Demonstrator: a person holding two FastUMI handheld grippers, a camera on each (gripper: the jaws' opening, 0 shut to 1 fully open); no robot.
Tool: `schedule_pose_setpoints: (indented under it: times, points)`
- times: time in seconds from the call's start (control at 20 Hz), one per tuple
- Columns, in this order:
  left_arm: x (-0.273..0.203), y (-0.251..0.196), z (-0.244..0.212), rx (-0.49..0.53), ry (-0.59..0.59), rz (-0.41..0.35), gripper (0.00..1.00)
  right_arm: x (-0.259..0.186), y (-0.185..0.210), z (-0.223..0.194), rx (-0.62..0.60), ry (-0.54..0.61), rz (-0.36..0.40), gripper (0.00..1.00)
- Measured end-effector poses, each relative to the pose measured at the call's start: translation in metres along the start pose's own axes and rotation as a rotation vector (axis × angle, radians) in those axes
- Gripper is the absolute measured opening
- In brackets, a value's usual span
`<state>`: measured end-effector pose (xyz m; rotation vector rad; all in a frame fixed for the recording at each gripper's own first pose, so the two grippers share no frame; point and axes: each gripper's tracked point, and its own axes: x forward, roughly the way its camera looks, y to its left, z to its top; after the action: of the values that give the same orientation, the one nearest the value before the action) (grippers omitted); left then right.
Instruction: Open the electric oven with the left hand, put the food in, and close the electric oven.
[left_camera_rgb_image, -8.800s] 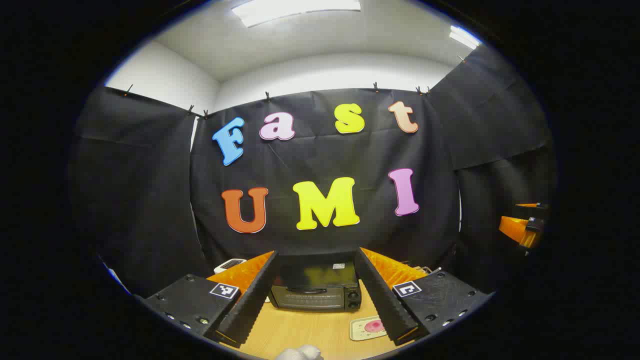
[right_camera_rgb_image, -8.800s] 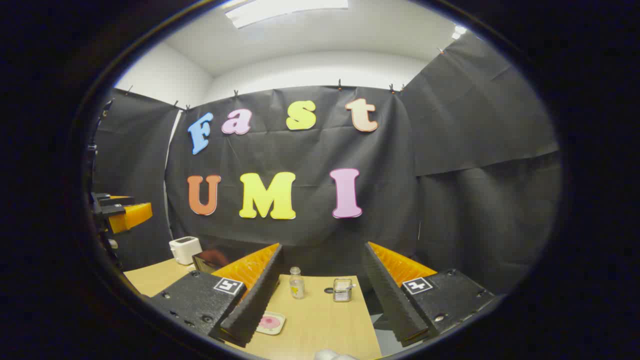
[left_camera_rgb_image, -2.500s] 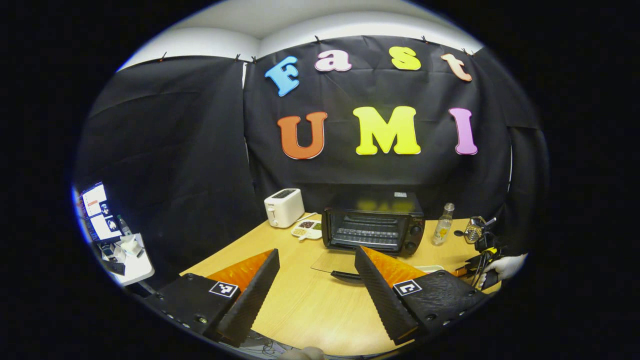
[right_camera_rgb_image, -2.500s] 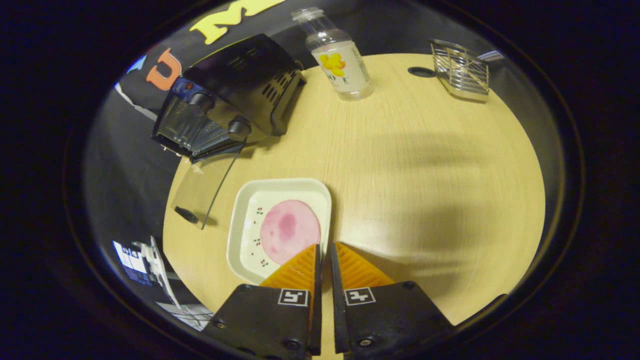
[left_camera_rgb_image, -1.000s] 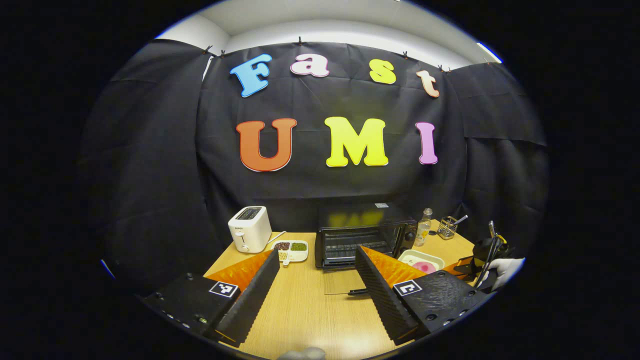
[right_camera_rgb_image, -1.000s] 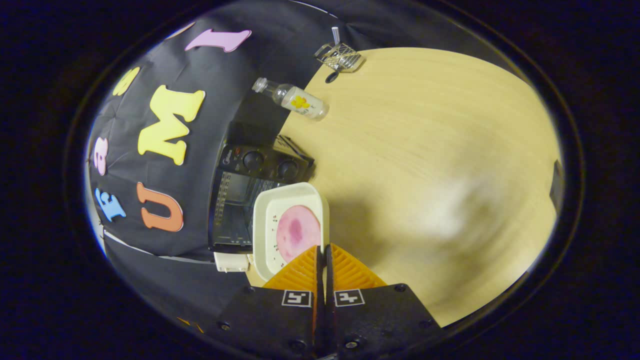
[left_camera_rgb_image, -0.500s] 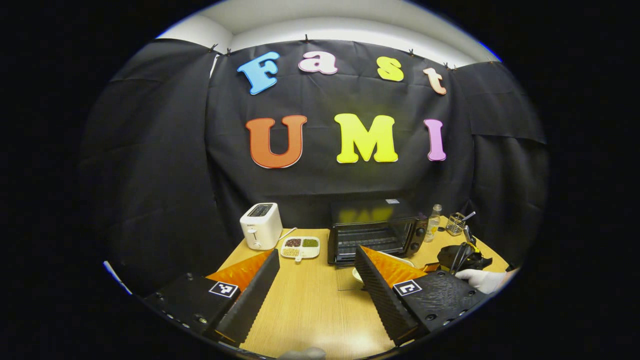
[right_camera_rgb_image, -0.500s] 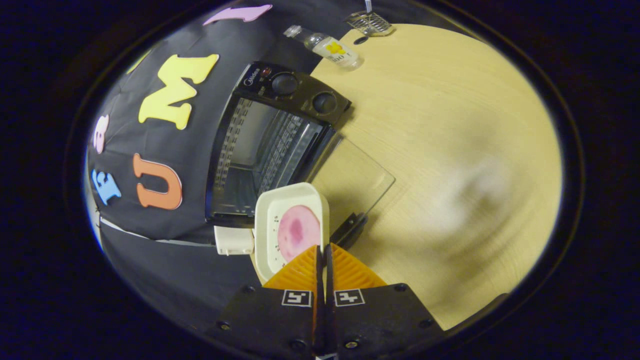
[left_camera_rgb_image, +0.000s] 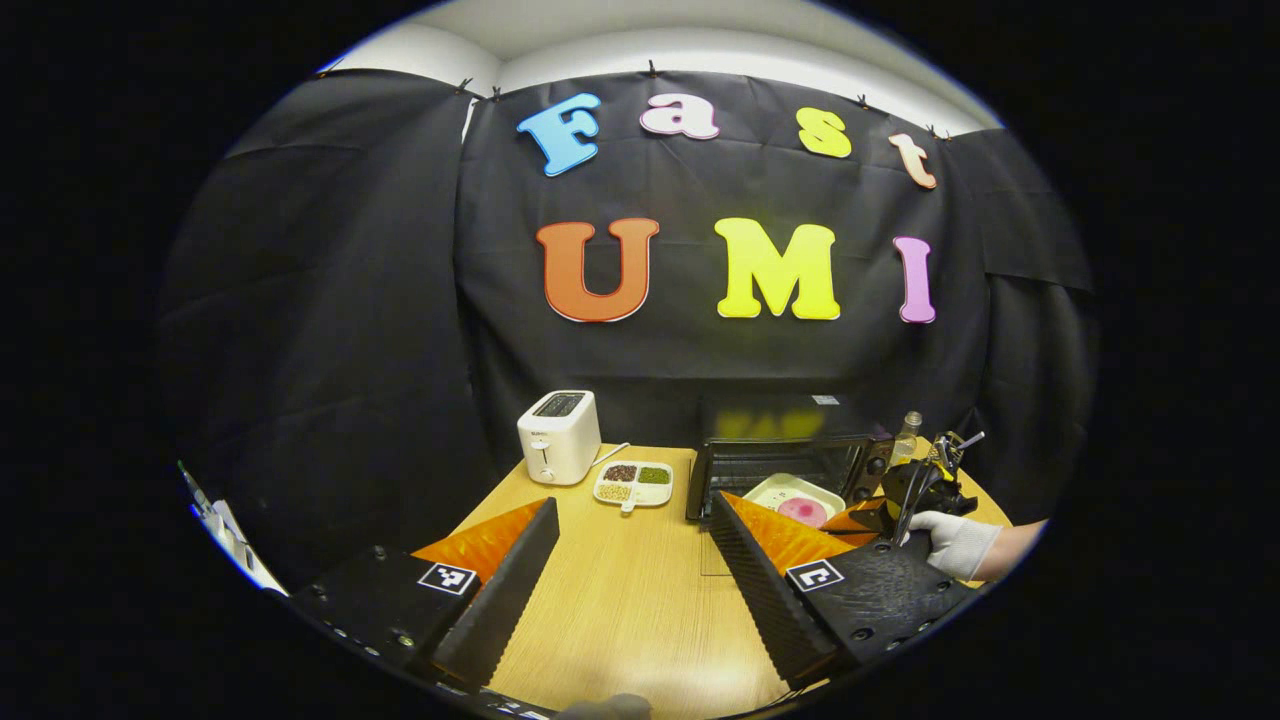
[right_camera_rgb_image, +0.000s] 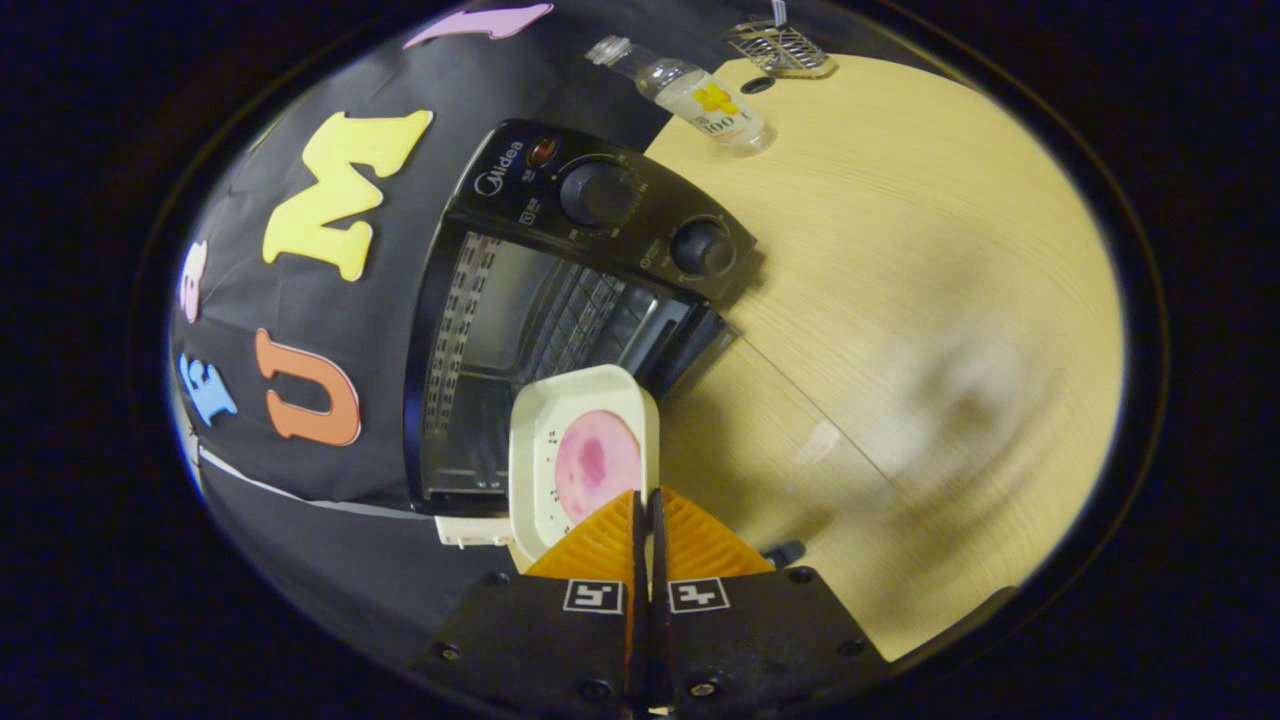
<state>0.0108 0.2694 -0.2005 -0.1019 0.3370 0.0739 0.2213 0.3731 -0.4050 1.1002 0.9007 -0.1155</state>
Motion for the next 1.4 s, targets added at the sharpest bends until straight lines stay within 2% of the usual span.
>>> schedule_pose_setpoints:
  times: [0.25, 0.55, 0.75, 0.95, 1.05, 1.1, 1.15, 1.2, 1.25, 1.4]
  points:
    - [0.001, 0.002, -0.006, -0.022, 0.02, 0.055, 0.97, 0.035, 0.017, 0.033, -0.038, -0.045, 0.037, 0.04]
    - [0.001, 0.0, -0.01, -0.053, 0.036, 0.088, 0.97, 0.069, 0.036, 0.053, -0.069, -0.089, 0.083, 0.04]
    - [0.002, 0.001, -0.008, -0.038, 0.031, 0.1, 0.96, 0.07, 0.043, 0.065, -0.053, -0.124, 0.139, 0.11]
    - [0.005, -0.002, -0.013, -0.05, 0.045, 0.089, 0.97, 0.063, 0.044, 0.07, -0.067, -0.135, 0.149, 0.12]
    - [0.008, -0.008, -0.011, -0.052, 0.043, 0.071, 0.97, 0.053, 0.051, 0.071, -0.071, -0.137, 0.179, 0.19]
    - [0.009, -0.011, -0.01, -0.048, 0.037, 0.059, 0.97, 0.046, 0.052, 0.071, -0.083, -0.134, 0.183, 0.35]
    - [0.009, -0.014, -0.008, -0.04, 0.031, 0.047, 0.97, 0.039, 0.052, 0.072, -0.099, -0.14, 0.184, 0.44]
    - [0.009, -0.016, -0.008, -0.032, 0.027, 0.037, 0.97, 0.03, 0.051, 0.072, -0.126, -0.15, 0.174, 0.45]
    - [0.009, -0.018, -0.007, -0.028, 0.023, 0.025, 0.97, 0.019, 0.052, 0.073, -0.158, -0.164, 0.176, 0.55]
    - [0.008, -0.024, -0.009, -0.022, 0.02, -0.012, 0.97, -0.016, 0.049, 0.074, -0.31, -0.215, 0.151, 0.68]
